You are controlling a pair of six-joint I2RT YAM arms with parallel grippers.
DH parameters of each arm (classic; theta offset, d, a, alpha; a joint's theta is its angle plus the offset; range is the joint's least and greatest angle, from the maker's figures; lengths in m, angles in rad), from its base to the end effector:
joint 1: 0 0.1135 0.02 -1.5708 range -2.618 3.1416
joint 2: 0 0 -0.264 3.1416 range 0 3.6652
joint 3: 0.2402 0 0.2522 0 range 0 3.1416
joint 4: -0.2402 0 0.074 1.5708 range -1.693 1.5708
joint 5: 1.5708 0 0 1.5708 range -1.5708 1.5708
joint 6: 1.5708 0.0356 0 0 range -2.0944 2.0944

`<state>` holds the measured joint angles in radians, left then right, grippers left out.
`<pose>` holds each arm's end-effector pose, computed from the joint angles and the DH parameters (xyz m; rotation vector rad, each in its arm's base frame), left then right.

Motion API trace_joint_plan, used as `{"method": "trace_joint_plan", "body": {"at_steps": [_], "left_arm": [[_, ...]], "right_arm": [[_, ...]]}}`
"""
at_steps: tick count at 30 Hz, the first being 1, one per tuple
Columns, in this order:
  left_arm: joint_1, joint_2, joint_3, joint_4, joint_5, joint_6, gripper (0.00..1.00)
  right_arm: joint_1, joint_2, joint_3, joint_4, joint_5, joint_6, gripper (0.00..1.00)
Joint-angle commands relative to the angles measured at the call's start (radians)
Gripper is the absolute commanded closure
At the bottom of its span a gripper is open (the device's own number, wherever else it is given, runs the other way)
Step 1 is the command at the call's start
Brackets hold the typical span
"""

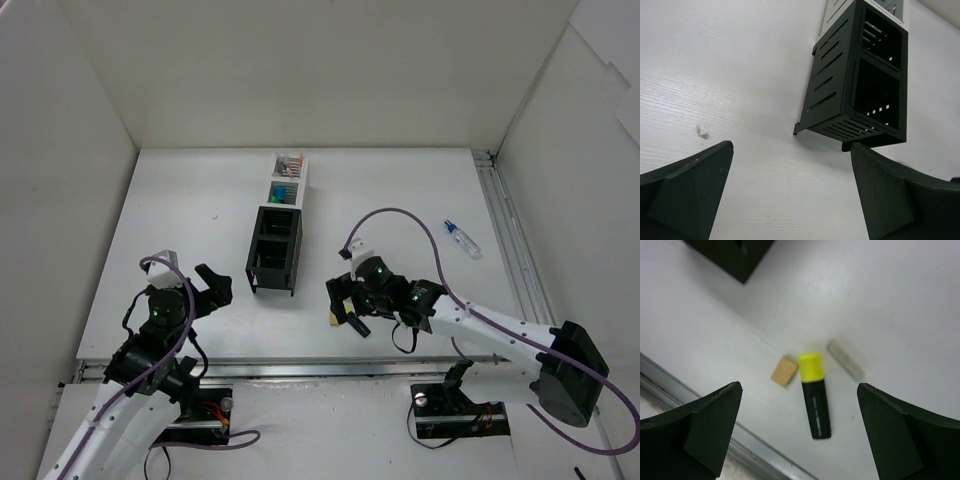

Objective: Sort the stationery into containers
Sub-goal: Pick up the pen from the corner of the board.

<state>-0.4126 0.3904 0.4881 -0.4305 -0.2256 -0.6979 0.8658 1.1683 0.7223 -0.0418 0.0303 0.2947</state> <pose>0.1100 -0.0394 0.2621 -0.4275 1.8835 -0.5377 0.1695 0.1975 0.2535 -0.5813 2.0492 0.6754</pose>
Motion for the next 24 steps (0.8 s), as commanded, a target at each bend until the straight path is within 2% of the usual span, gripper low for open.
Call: {"method": "trace_joint_plan", "body": {"at_steps": [1,8,14,17,18,19,20,23,24], "left_arm": [[-0.005,0.015,0.052,0.092,0.002,0.014,0.01],[-0.005,-0.002,0.041,0.084,0.009,0.008,0.01],[-0.005,-0.005,0.049,0.058,0.005,0.011,0.01],[-0.005,-0.015,0.053,0.030,-0.007,0.011,0.00],[-0.005,-0.025,0.053,0.023,-0.014,0.009,0.00],[-0.005,-0.030,0.050,0.018,-0.021,0.008,0.01],[-0.005,-0.039,0.049,0.013,-0.023,0.008,0.01],[-0.005,-0.051,0.046,0.012,-0.029,0.012,0.01],[-0.005,-0.054,0.046,0.012,-0.031,0.012,0.01]], "right_arm": [[0.042,0.007,-0.047,-0.076,-0.014,0.101,0.02],[0.110,0.220,-0.023,-0.073,0.112,0.124,0.03],[0.134,0.333,0.009,-0.055,0.203,0.142,0.21],[0.139,0.343,0.009,-0.040,0.244,0.150,0.46],[0.137,0.343,0.009,-0.033,0.250,0.150,0.58],[0.142,0.341,0.009,-0.033,0.263,0.150,0.64],[0.144,0.328,0.009,-0.035,0.272,0.155,0.78],[0.148,0.271,0.014,-0.033,0.286,0.136,0.91],[0.150,0.254,0.023,-0.032,0.287,0.121,0.92]]}}
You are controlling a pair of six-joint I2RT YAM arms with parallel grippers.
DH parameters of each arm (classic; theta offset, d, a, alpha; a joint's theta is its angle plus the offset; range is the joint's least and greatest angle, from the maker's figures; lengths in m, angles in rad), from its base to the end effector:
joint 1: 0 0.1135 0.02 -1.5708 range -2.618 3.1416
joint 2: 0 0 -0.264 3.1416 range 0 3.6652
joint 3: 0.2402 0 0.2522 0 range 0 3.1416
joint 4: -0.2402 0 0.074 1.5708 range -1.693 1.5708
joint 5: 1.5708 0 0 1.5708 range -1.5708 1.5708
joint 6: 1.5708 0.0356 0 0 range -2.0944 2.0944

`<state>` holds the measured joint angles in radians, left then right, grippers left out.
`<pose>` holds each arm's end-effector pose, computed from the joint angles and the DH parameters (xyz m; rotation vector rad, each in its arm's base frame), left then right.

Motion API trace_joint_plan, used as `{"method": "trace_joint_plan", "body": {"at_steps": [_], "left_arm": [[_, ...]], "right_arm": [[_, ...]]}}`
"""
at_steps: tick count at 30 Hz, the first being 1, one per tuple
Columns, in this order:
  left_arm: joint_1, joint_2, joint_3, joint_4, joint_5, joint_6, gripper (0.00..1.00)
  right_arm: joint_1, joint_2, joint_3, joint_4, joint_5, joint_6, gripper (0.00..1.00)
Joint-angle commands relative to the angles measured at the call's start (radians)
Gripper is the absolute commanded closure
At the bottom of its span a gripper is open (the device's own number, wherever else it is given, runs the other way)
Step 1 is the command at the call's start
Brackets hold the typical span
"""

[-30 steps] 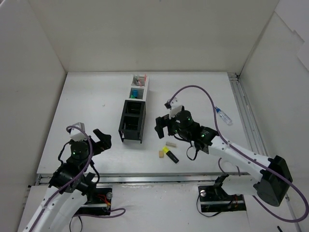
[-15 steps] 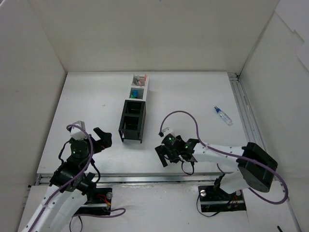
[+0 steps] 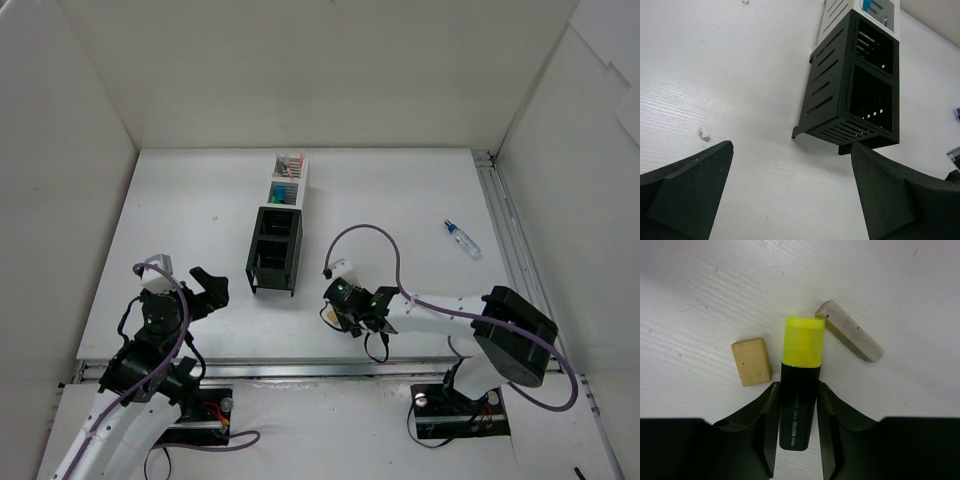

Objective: Sort the stationery into containers
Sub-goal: Pick up the pen from the corner of the board.

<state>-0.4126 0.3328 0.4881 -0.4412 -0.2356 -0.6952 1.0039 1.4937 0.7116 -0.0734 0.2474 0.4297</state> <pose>0.1017 -0.0355 0.2663 -0.4290 1.8355 -0.5501 0.1614 0.2373 0.1647 -0.5779 2.3548 0.3676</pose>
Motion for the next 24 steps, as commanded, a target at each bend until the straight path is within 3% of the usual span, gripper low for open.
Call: {"method": "trace_joint_plan", "body": {"at_steps": [1,7,12,15,24], "left_arm": [[-0.005,0.003,0.046,0.024,-0.021,0.010,0.00],[-0.005,-0.014,0.020,0.035,-0.011,0.008,0.01],[-0.005,-0.009,0.026,0.033,-0.004,0.019,0.01],[-0.005,0.000,0.036,0.032,-0.008,0.019,0.01],[-0.005,0.031,0.060,0.010,-0.033,0.025,0.01]], "right_arm": [[0.012,-0.116,0.040,-0.002,0.073,-0.047,0.94],[0.012,-0.265,0.107,0.104,0.104,-0.230,0.98],[-0.028,-0.253,0.118,0.539,0.139,-0.468,0.98],[-0.098,-0.109,0.231,0.702,0.028,-0.595,0.97],[-0.246,0.261,0.713,0.736,-0.354,-0.755,0.97]]}}
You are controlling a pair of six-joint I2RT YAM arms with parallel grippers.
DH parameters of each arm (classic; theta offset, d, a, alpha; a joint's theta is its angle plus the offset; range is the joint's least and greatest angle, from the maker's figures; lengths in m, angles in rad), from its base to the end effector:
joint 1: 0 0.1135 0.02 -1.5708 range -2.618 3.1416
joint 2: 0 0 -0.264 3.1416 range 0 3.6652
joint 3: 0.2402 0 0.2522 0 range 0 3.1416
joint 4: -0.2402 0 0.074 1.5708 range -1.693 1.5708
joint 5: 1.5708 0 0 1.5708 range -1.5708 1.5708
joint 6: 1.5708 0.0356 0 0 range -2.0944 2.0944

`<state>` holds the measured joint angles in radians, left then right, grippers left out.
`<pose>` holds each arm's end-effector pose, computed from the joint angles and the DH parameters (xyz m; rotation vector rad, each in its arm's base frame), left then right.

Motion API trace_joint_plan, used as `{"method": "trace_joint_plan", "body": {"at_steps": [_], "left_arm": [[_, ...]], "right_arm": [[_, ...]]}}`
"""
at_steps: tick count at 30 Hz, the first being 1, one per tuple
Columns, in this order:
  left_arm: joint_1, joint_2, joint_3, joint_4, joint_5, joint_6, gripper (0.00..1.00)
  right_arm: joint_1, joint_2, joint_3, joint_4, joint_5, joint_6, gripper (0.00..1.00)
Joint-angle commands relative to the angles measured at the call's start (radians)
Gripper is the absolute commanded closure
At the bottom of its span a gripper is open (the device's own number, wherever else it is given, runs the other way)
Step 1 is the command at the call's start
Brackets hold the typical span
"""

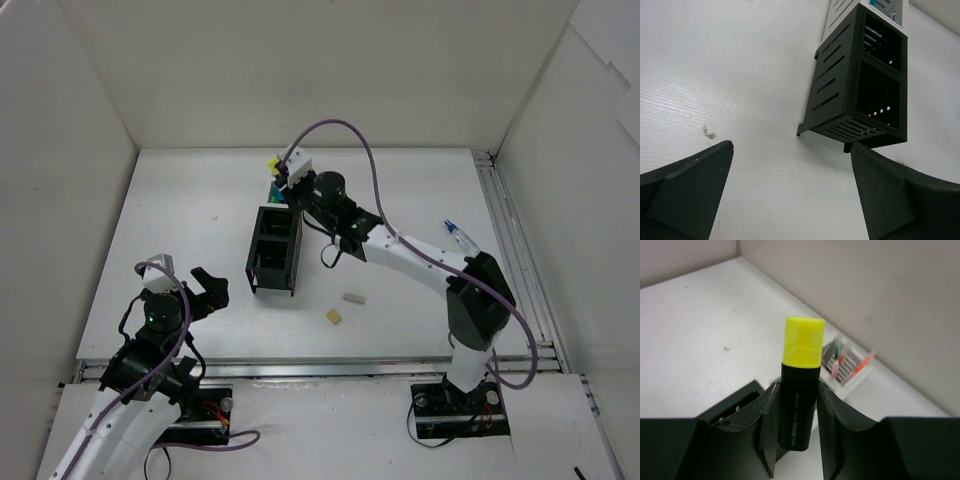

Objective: Sort the stationery into containers
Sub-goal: Pick up the pen from the corner of the board, then place the pen at the center of the board.

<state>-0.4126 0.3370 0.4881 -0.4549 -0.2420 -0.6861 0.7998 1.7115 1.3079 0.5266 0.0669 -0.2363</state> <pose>0.1020 -0.0353 0.2645 -0.4254 1.8515 -0.5294 0.2906 0.2957 0.3473 -0.6750 1.2959 0.4123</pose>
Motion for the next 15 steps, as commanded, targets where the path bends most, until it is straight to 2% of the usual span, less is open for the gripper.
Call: {"method": "trace_joint_plan", "body": {"at_steps": [1,6,15], "left_arm": [[-0.005,0.030,0.058,0.022,-0.029,0.016,0.01],[-0.005,0.048,0.078,-0.007,-0.066,0.030,0.01],[-0.005,0.063,0.076,0.018,-0.046,0.046,0.01]], "right_arm": [[-0.060,0.101,0.143,0.156,-0.212,-0.083,0.97],[-0.134,0.296,0.335,0.173,-0.378,-0.061,0.97],[-0.166,0.434,0.427,0.174,-0.406,-0.084,0.92]]}}
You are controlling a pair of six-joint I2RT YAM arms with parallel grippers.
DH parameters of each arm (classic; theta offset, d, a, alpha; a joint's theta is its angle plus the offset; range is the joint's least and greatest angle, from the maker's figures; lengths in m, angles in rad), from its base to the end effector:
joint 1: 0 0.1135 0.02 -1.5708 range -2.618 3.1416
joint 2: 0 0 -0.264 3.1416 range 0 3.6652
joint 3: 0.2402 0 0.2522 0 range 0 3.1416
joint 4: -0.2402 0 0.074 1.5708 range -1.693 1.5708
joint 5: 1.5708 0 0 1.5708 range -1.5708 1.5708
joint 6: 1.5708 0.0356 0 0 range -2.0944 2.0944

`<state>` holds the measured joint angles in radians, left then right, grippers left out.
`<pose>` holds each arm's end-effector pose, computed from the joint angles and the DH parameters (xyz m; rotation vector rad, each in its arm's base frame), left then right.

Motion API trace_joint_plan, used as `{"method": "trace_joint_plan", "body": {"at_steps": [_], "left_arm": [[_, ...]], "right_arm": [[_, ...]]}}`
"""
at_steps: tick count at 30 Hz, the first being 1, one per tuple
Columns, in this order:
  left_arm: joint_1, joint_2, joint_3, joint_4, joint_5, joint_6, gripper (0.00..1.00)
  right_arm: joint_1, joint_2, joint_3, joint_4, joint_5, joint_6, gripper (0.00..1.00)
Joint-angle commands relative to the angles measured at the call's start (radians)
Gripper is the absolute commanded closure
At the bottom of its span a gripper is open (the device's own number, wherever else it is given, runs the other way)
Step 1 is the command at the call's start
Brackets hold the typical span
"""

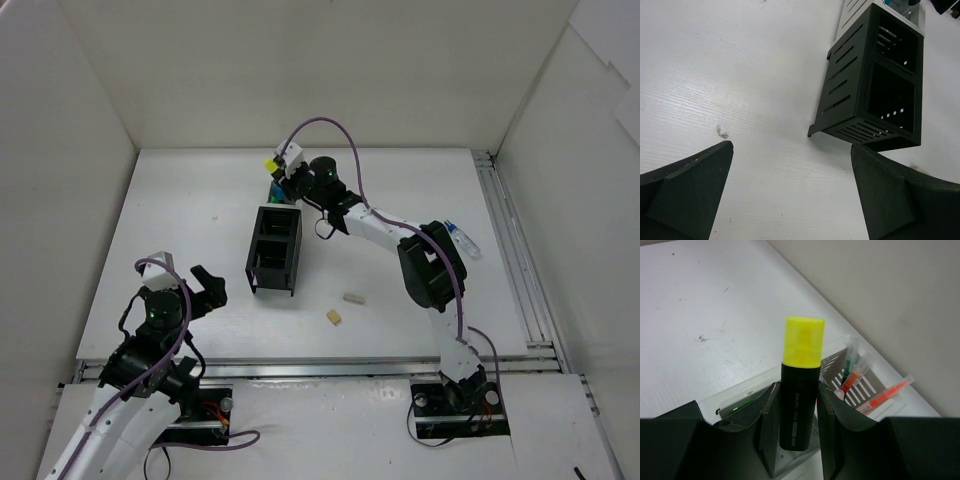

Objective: Sort the stationery into containers
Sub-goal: Place the pen at the center of the board.

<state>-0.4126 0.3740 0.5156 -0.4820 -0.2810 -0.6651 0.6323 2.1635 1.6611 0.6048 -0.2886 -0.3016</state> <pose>0.1050 -0.0352 0.2678 -0.4309 1.8754 -0.4619 0.4124 0.3147 0.2782 -0.8742 1.2077 0.4794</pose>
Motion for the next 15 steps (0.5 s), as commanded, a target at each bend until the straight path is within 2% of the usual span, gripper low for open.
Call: {"method": "trace_joint_plan", "body": {"at_steps": [1,11,15], "left_arm": [[-0.005,0.026,0.049,0.043,-0.009,0.024,0.01],[-0.005,0.011,0.047,0.039,-0.017,0.019,0.01],[-0.005,0.011,0.044,0.062,-0.009,0.022,0.01]], "right_arm": [[-0.003,-0.013,0.075,0.096,-0.050,-0.014,0.91],[-0.010,-0.025,0.003,0.098,-0.043,0.018,0.77],[-0.010,-0.054,-0.017,0.098,-0.032,0.015,0.66]]}}
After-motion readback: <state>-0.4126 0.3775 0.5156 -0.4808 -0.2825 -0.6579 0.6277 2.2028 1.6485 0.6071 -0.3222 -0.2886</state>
